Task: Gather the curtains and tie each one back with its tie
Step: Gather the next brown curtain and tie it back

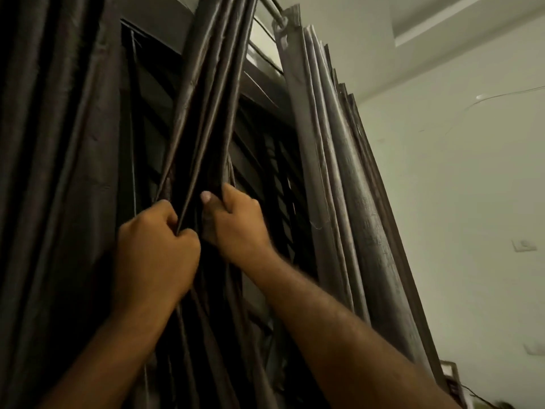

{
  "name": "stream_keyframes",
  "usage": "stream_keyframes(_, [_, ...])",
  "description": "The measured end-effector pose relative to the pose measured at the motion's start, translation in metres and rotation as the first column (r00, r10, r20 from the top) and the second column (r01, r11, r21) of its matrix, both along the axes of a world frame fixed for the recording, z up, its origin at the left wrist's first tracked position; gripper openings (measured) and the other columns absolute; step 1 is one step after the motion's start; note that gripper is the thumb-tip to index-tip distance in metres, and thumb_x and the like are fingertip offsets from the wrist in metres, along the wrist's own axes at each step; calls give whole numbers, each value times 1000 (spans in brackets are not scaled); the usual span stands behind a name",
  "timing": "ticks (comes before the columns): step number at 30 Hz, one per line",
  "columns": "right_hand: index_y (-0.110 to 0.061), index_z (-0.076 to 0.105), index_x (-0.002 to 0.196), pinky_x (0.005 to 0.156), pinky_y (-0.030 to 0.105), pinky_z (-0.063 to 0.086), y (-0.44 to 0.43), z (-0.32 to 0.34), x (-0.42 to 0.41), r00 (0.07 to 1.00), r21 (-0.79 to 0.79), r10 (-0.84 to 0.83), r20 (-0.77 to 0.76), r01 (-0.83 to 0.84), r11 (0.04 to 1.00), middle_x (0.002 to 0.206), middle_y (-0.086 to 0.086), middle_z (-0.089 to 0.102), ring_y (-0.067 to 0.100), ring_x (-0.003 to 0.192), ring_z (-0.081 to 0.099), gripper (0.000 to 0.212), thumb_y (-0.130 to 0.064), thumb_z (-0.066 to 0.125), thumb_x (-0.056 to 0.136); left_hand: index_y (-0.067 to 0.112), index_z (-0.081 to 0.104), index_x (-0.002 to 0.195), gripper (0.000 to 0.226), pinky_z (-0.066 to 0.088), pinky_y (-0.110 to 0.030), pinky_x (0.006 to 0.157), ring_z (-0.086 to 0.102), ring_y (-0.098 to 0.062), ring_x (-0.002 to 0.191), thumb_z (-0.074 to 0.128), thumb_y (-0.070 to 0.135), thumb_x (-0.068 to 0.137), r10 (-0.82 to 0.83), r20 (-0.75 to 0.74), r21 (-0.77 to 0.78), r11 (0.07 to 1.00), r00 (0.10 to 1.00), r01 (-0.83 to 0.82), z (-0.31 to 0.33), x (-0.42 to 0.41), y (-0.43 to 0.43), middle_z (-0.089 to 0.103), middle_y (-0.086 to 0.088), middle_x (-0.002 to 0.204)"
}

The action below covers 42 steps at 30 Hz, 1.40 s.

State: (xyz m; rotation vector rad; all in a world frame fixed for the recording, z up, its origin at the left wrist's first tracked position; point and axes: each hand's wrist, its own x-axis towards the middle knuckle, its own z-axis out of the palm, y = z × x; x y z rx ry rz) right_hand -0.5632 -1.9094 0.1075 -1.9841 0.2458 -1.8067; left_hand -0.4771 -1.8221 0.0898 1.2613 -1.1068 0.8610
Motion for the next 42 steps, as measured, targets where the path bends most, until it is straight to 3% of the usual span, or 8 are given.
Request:
stream_keyframes(6, [-20, 68, 107, 78, 43, 61, -23, -11, -69, 991, 121, 96, 92, -107, 987, 97, 6, 75, 22, 89, 74, 13, -18, 56, 102, 21, 45, 65, 25, 35, -26, 57, 51, -16, 65, 65, 19, 81, -107, 80, 140, 986, 991, 95, -16, -31, -16, 49, 7, 74])
stream_keyframes(11, [-38, 39, 149, 49, 13, 49, -44, -18, -84, 997, -32, -30, 67, 32, 999, 77, -16, 72, 0, 53, 64, 57, -7, 49, 102, 26, 57, 82, 7, 36, -22, 58, 52, -8, 73, 63, 26, 86, -177, 87, 226, 962, 980, 153, -26, -65, -52, 49, 10, 87])
stream_keyframes(17, [-33, 67, 114, 72, 5, 49, -53, -21, -104, 998, 55, -53, 22, 52, 997, 100, -21, 70, -9, 96, 66, 27, -51, 62, 95, 31, 62, 85, 18, 40, -12, 55, 56, 1, 77, 57, 47, 92, -335, 72, 315, 901, 939, 297, -31, -81, -71, 50, 16, 94])
stream_keyframes(21, [-16, 73, 110, 78, 37, 63, -59, -17, -114, 989, 82, -150, 12, 149, 985, 94, -2, 76, 12, 83, 74, 16, -18, 63, 97, 25, 66, 110, 19, 39, -5, 65, 56, 2, 87, 62, 27, 92, -269, -5, 167, 949, 963, 266, -26, -75, -72, 59, 13, 107])
stream_keyframes(24, [-16, 75, 104, 84, 40, 62, -68, -19, -127, 997, 122, -39, 63, 31, 992, 95, 5, 78, 20, 89, 75, 18, -9, 58, 99, 30, 58, 122, 38, 55, -22, 62, 58, -6, 83, 58, 10, 90, -138, -53, 217, 965, 989, 147, -24, -63, -73, 49, 7, 123])
stream_keyframes(29, [-10, 74, 99, 86, 36, 60, -76, -22, -137, 978, 163, 184, 96, -198, 967, 97, 14, 77, 24, 92, 75, 19, -11, 55, 102, 34, 58, 114, 47, 33, -19, 53, 54, -17, 113, 48, 69, 85, -72, -114, 420, 900, 991, 114, -24, -80, -81, 19, -1, 158])
stream_keyframes(36, [-20, 70, 85, 44, 14, 41, -95, -21, -148, 958, 64, -282, 44, 279, 958, 62, -3, 64, -2, 46, 53, 21, -14, 58, 100, 30, 53, 70, 24, 44, -5, 47, 58, 6, 72, 60, 37, 92, -291, -9, 274, 920, 957, 282, -28, -72, -84, 47, 7, 122])
stream_keyframes(42, [-20, 74, 105, 67, 14, 49, -84, -24, -124, 966, 9, -259, -10, 259, 966, 83, -11, 71, -2, 75, 64, 21, -24, 54, 102, 39, 47, 73, 21, 32, -10, 51, 51, 3, 73, 56, 45, 91, -261, 116, 266, 938, 958, 223, -30, -105, -88, 35, 18, 95])
